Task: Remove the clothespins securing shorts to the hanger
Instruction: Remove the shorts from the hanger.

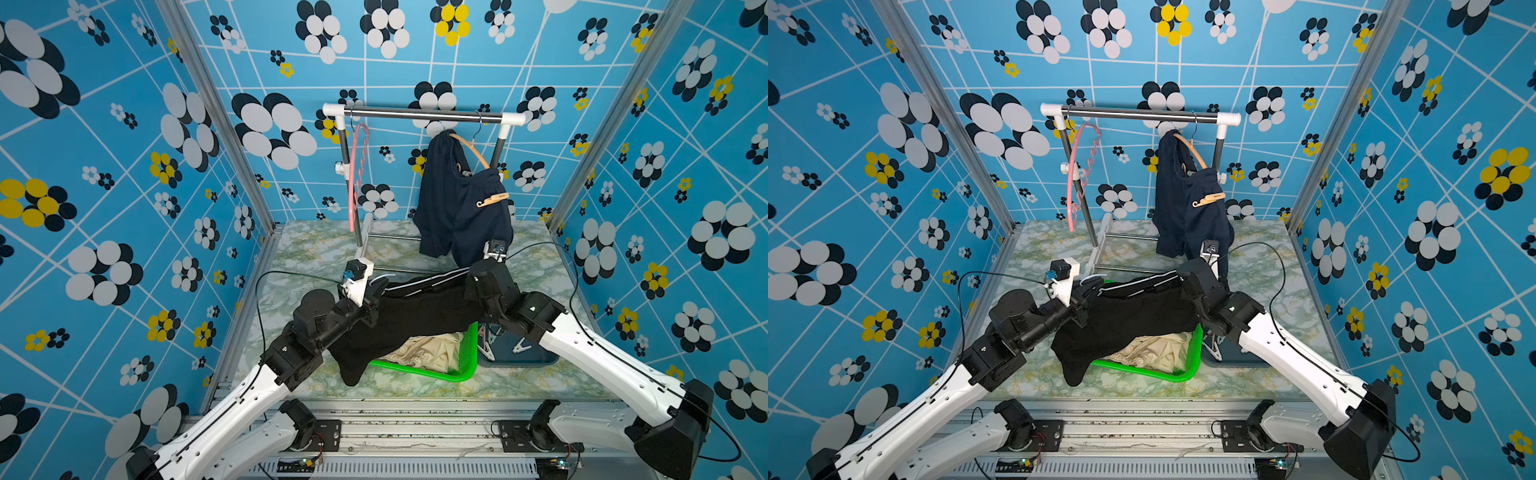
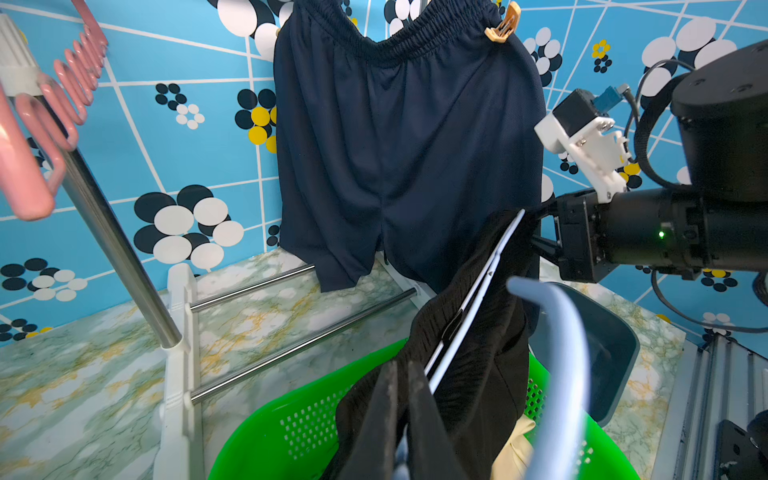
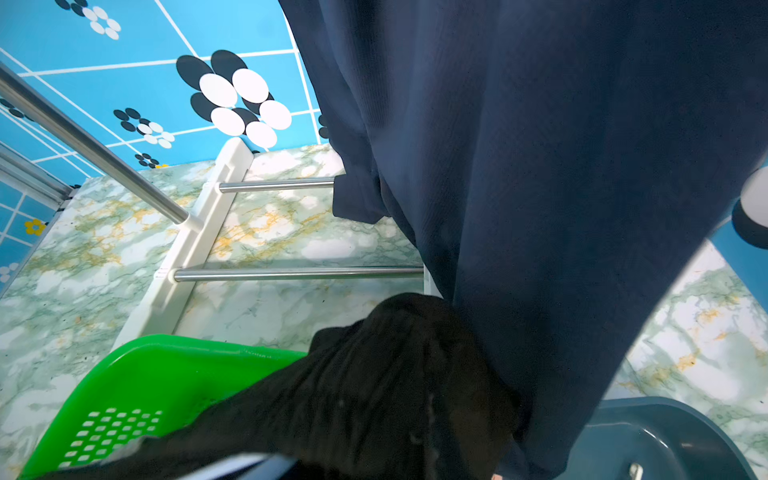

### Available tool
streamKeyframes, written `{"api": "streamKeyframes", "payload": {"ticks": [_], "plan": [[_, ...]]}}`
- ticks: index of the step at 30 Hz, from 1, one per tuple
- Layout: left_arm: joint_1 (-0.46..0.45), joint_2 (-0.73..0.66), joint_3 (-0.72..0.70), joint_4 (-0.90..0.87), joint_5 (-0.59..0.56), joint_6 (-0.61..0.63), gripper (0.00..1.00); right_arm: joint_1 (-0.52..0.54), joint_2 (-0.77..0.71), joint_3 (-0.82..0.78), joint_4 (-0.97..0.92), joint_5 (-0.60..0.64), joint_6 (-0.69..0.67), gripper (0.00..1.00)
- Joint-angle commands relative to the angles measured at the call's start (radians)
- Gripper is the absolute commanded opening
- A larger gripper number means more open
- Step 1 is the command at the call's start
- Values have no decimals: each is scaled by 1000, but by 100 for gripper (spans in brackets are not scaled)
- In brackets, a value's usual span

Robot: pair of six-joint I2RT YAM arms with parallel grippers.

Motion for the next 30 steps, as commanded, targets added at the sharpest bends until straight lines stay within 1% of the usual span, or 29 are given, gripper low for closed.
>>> {"api": "streamKeyframes", "payload": {"ticks": [1, 8, 16, 24, 30], "plan": [[-1, -19, -5, 78, -55, 1, 0, -14, -34, -39, 8, -11, 35, 0], [0, -2, 21, 96, -59, -19, 0, -14, -83, -134, 67, -59, 78, 0], [-1, 30, 54, 80, -58, -40, 0, -14, -129, -240, 216, -228, 102, 0], [-1, 33, 96, 15, -88, -24, 0, 6, -145, -262, 297, -371, 90, 0], [-1, 12, 113, -16, -134, -4, 0, 89, -116, -210, 298, -373, 47, 0]]}}
